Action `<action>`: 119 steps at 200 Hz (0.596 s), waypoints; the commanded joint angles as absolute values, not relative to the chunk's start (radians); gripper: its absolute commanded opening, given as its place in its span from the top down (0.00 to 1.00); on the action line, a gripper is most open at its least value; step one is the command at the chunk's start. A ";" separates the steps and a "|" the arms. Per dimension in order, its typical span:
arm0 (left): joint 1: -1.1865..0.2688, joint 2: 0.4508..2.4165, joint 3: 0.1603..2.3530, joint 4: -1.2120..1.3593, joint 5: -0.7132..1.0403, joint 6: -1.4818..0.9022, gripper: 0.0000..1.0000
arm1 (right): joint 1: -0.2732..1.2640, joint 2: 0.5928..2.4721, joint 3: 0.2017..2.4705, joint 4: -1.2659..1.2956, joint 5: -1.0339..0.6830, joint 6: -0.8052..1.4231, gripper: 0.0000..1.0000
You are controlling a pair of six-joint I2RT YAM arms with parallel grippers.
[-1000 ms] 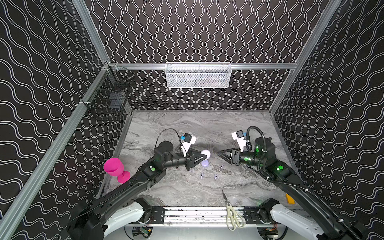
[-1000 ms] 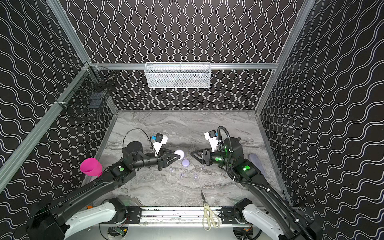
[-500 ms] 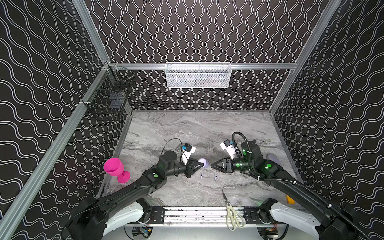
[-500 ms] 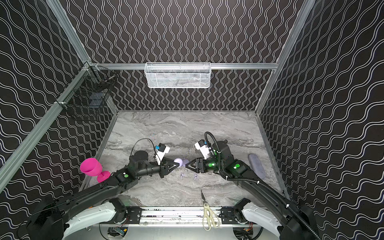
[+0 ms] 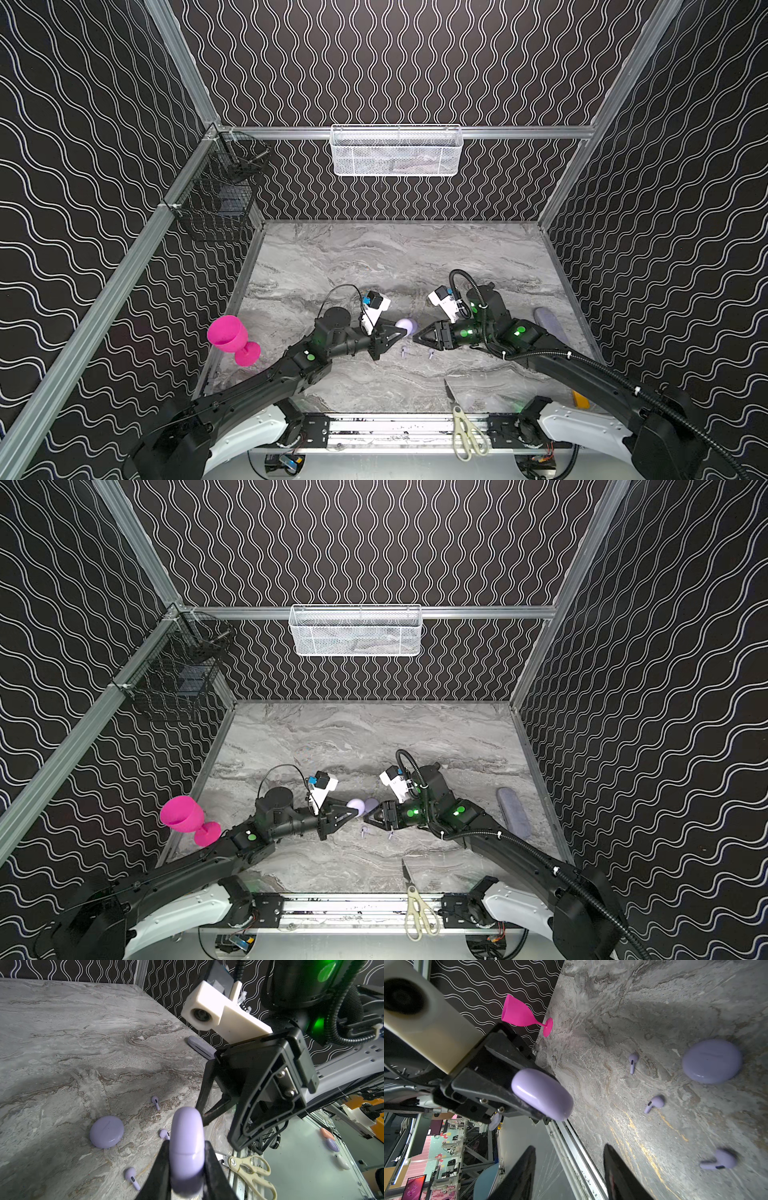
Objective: Insert the wireless bluetooth earbuds into the charging case
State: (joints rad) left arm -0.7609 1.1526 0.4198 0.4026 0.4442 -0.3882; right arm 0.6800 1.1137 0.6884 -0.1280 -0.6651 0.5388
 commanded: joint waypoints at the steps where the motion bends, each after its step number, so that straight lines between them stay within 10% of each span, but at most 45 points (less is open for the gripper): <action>1: -0.762 1.156 0.406 0.492 0.470 -0.365 0.79 | 0.688 1.126 0.694 -0.063 -0.667 0.564 0.46; 119: -0.770 1.145 0.370 0.565 0.516 -0.364 0.80 | 0.697 1.177 0.731 -0.087 -0.642 0.540 0.46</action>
